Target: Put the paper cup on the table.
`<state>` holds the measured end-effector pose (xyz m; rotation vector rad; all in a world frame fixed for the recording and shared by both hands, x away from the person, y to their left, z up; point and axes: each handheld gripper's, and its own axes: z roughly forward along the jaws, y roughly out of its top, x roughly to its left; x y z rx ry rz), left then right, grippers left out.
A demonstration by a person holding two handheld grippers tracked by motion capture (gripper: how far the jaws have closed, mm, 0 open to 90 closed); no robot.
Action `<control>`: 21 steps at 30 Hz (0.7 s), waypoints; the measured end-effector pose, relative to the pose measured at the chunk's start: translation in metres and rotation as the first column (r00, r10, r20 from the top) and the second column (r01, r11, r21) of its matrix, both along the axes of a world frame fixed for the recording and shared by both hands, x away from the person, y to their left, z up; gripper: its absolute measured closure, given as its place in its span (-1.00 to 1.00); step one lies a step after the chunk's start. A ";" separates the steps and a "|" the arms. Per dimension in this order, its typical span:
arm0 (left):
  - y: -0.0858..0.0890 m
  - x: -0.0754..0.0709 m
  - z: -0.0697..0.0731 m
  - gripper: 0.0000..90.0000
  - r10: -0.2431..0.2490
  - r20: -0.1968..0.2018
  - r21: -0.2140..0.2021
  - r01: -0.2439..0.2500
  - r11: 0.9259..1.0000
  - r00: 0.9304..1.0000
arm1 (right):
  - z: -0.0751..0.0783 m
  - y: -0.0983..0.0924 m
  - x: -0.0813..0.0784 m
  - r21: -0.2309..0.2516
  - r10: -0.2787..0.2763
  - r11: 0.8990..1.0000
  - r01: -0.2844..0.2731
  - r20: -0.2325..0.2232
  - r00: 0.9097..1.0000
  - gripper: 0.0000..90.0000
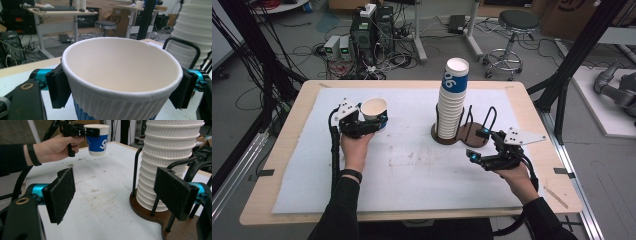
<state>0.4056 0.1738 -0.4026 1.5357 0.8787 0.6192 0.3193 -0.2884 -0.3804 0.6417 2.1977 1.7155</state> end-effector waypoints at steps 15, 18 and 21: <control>0.005 0.027 -0.037 -0.55 0.084 -0.079 0.009 -0.084 0.996 0.993 | -0.005 0.001 -0.001 -0.007 0.012 1.000 -0.012 -0.017 1.000 -0.60; 0.005 0.029 -0.039 -0.55 0.085 -0.091 0.017 -0.084 0.996 0.992 | -0.006 0.002 -0.001 -0.014 0.016 1.000 -0.016 -0.013 1.000 -0.60; 0.004 0.028 -0.039 -0.56 0.084 -0.090 0.031 -0.082 0.996 0.992 | -0.006 0.002 -0.001 -0.015 0.014 1.000 -0.014 -0.012 1.000 -0.60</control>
